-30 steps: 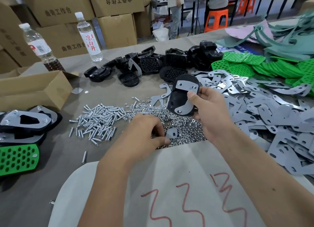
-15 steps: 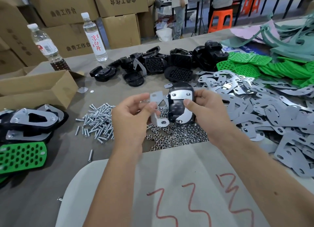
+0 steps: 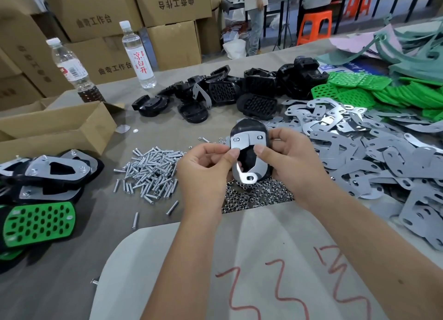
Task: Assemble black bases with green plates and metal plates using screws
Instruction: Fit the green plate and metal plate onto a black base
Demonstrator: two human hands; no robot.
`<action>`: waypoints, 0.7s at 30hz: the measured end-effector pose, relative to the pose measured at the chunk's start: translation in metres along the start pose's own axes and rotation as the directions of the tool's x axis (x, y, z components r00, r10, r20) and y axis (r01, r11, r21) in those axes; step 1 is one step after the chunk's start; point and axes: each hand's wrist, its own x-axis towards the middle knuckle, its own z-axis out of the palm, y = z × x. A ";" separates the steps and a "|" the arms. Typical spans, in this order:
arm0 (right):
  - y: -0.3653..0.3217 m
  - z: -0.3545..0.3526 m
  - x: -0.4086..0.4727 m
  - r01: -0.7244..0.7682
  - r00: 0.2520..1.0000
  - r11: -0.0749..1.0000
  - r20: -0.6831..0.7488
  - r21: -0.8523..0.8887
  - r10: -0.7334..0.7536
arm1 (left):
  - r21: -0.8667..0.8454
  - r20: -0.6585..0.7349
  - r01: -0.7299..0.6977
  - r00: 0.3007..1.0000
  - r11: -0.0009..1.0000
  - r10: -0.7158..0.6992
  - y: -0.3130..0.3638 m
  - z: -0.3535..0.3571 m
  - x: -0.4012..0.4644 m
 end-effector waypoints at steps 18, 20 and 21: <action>-0.003 -0.005 -0.001 0.011 0.999 1.000 0.040 0.025 -0.012 | 0.293 0.052 -0.054 0.998 0.955 0.041 0.000 -0.009 0.005; -0.003 -0.005 -0.001 0.019 0.999 0.999 0.033 0.027 -0.019 | 0.272 0.093 -0.053 0.995 0.961 0.029 0.000 -0.010 0.007; -0.003 -0.006 0.000 0.022 0.999 0.999 0.033 0.026 -0.023 | 0.245 0.114 -0.027 0.993 0.969 -0.001 0.000 -0.011 0.008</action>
